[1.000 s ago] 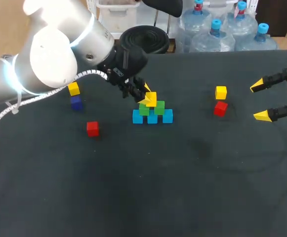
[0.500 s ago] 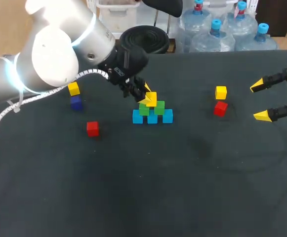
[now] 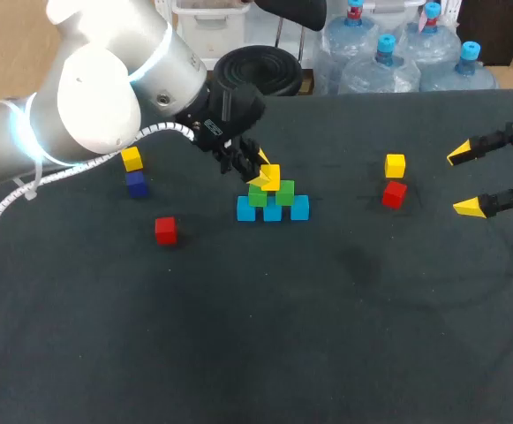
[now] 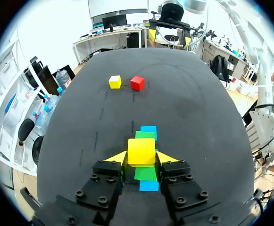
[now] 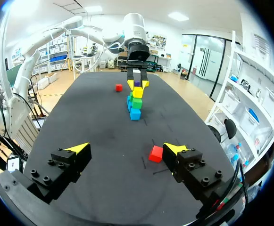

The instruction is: Place the blue cubes, place green cubes on the blue cubes, place the yellow cubes on the green cubes, then place the red cubes on the yellow cubes, and place purple cube on the red cubes.

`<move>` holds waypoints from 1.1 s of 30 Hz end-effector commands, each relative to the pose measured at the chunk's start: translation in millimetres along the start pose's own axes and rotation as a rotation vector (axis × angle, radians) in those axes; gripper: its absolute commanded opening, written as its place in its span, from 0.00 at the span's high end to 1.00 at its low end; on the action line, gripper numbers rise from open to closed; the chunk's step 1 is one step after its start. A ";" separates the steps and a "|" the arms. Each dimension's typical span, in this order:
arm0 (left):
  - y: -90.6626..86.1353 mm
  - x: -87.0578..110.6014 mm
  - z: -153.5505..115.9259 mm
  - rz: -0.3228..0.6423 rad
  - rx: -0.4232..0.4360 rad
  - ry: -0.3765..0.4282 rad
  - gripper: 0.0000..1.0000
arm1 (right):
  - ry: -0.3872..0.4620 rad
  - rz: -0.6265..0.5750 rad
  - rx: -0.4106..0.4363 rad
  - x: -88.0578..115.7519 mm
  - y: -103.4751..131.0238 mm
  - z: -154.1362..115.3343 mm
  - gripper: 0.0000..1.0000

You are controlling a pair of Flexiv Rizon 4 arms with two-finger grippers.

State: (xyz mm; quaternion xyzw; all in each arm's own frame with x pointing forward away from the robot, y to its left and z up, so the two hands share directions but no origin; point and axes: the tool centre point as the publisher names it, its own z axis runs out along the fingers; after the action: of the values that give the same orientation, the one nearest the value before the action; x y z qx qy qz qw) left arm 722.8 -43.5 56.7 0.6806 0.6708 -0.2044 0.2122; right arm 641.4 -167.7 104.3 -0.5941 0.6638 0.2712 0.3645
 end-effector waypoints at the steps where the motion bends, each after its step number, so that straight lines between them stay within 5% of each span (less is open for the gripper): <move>1: 3.0 -0.9 1.4 0.000 0.006 0.004 0.98 | -0.001 -0.001 0.000 0.3 -0.4 0.7 0.00; 16: 2.5 0.3 2.3 -0.004 0.006 0.002 0.96 | -0.001 -0.001 0.000 0.3 -0.4 0.7 0.00; 33: 2.5 0.4 2.3 -0.005 0.008 0.006 0.63 | -0.001 -0.001 0.000 0.3 -0.4 0.7 0.00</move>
State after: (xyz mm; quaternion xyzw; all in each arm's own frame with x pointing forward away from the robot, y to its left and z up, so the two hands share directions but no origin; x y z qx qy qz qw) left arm 722.6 -43.4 54.3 0.6796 0.6720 -0.2056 0.2104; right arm 641.4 -167.7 104.3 -0.5941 0.6638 0.2712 0.3645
